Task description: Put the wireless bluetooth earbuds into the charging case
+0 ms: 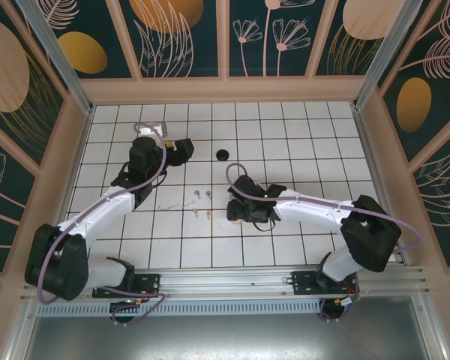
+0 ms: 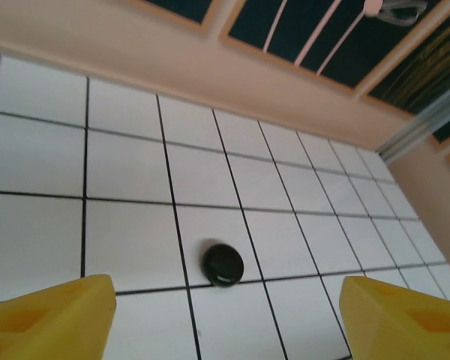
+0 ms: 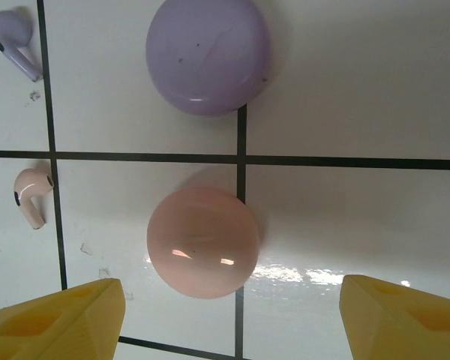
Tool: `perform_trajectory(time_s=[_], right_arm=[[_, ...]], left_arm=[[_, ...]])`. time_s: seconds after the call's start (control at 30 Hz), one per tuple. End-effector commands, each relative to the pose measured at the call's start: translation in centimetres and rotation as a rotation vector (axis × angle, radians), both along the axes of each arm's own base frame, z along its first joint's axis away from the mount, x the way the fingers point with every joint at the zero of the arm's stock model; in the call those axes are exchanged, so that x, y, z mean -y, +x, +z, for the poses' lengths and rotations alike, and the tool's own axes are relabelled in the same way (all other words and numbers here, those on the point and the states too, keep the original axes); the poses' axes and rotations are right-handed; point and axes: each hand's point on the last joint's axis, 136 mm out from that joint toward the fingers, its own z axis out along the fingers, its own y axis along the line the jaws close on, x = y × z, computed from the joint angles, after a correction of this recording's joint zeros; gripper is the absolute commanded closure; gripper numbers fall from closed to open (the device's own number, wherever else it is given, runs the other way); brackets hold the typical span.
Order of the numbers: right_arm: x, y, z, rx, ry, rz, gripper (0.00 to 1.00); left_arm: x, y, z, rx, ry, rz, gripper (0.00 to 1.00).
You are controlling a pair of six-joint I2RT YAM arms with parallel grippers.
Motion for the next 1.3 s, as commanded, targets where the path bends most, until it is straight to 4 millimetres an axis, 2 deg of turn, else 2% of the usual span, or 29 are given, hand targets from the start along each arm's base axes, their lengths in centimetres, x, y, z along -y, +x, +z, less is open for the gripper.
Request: perform_trajectory(time_s=[0.0, 0.2, 0.33, 0.4, 0.57, 0.83, 0.93, 1.07, 1.27], right_arm=[[-0.1, 0.1, -0.3, -0.007, -0.055, -0.035, 0.24], [-1.0, 0.7, -1.1, -0.01, -0.116, -0.021, 0.24], [-1.3, 1.1, -1.7, -0.018, -0.157, 0.007, 0.24], [-1.4, 1.1, -2.0, -0.024, -0.174, 0.016, 0.24], [-1.5, 1.1, -2.9, -0.04, -0.198, 0.034, 0.25], [-1.8, 1.2, -3.7, -0.052, -0.216, 0.055, 0.28], [-1.9, 1.2, -3.9, -0.056, -0.219, 0.062, 0.3], [-2.2, 1.2, -4.2, -0.06, -0.215, 0.071, 0.33], [-2.4, 1.0, -4.5, -0.068, -0.191, 0.08, 0.43]], left_arm=[[-2.4, -0.1, 3.1, 0.118, -0.021, 0.115, 0.02], [-5.9, -1.8, 5.0, 0.205, -0.018, 0.266, 0.01], [-8.7, -2.2, 4.3, 0.159, -0.043, 0.433, 0.01], [-9.3, -2.1, 3.8, 0.132, -0.029, 0.468, 0.01], [-8.3, -1.9, 3.5, 0.126, 0.017, 0.404, 0.02], [-8.3, -2.1, 4.0, 0.158, 0.007, 0.402, 0.01], [-7.5, -1.8, 4.0, 0.136, 0.04, 0.353, 0.01], [-7.2, -1.9, 3.3, 0.087, -0.006, 0.351, 0.02], [-6.5, -3.0, 1.9, 0.074, -0.061, 0.302, 0.01]])
